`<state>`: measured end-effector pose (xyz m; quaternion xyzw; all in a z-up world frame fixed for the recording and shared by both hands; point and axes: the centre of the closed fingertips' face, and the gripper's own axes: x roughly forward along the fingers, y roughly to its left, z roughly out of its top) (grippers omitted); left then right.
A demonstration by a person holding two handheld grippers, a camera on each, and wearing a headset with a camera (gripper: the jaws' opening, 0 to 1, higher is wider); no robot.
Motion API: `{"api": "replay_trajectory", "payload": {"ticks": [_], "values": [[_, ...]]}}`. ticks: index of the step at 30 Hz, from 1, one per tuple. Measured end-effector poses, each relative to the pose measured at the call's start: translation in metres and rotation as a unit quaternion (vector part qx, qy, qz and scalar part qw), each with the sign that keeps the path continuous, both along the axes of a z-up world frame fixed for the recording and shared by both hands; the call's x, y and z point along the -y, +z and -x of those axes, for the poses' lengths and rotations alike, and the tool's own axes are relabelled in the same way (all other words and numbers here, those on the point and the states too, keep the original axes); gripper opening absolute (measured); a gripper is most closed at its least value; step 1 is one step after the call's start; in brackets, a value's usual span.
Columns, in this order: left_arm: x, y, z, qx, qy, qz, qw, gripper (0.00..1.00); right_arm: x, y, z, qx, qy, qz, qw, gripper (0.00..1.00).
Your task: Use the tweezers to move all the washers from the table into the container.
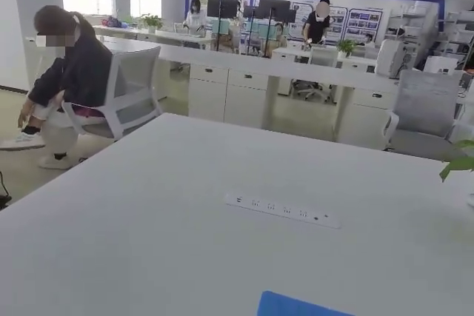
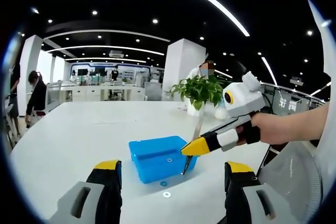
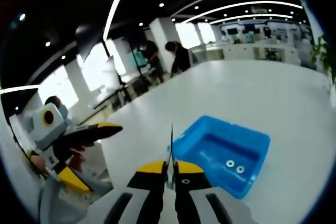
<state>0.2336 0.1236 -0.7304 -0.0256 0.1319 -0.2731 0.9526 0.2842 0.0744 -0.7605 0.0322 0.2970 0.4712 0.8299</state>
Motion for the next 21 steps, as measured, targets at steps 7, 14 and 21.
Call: {"api": "replay_trajectory", "payload": {"ticks": [7, 14, 21], "values": [[0.001, 0.0, 0.0, 0.004, -0.003, -0.005, 1.0, 0.82, 0.0, 0.006, -0.006, 0.009, 0.0, 0.004, 1.0, 0.03], [0.001, 0.0, 0.001, 0.002, -0.002, -0.006, 1.0, 0.82, 0.0, 0.014, -0.019, 0.012, -0.003, 0.001, 0.9999, 0.03], [-0.001, 0.0, 0.0, 0.003, 0.003, -0.003, 1.0, 0.82, 0.001, 0.019, -0.042, 0.023, -0.005, 0.008, 0.9997, 0.03]]}}
